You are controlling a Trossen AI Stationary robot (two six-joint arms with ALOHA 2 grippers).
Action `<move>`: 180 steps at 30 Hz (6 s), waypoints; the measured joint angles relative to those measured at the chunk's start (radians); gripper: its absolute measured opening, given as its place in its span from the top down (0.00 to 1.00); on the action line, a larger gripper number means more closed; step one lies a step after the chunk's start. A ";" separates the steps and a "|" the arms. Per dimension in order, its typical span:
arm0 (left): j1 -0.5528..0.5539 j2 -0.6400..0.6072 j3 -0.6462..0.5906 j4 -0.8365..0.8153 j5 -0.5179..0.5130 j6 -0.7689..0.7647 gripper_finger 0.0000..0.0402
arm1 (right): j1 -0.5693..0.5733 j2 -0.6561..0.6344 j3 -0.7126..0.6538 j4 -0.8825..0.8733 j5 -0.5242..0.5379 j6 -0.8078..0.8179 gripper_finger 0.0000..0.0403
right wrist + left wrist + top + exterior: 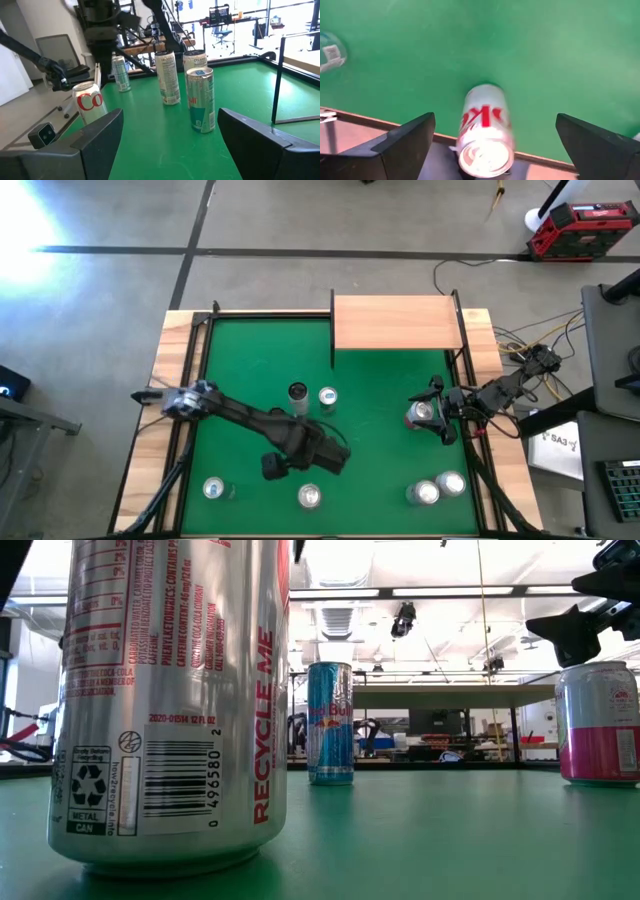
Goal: Place canned beverage on shelf
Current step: Move the left red-silver soda can to the center of the table
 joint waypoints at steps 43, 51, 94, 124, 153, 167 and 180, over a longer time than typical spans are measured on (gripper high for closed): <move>-0.159 0.127 0.048 0.168 -0.125 0.043 0.05 | 0.000 0.000 0.000 0.000 0.000 0.000 0.22; -0.159 0.156 0.049 0.178 -0.090 0.021 0.05 | 0.000 0.000 0.000 0.000 0.000 0.000 0.22; -0.021 0.185 0.050 0.126 -0.091 0.912 0.29 | 0.000 0.000 0.000 0.000 0.000 0.000 0.22; 0.192 0.185 0.050 0.060 -0.113 1.999 0.29 | 0.000 0.000 0.000 0.000 0.000 0.000 0.22; 0.217 0.185 0.047 0.025 -0.128 2.224 0.29 | 0.000 0.000 0.000 0.000 0.000 0.000 0.22; 0.218 0.185 0.045 0.036 -0.121 2.141 0.04 | 0.000 0.000 0.000 0.000 0.000 0.000 0.22; 0.228 0.177 0.081 -0.025 -0.126 1.982 0.02 | 0.000 0.000 0.000 0.000 0.000 0.000 0.22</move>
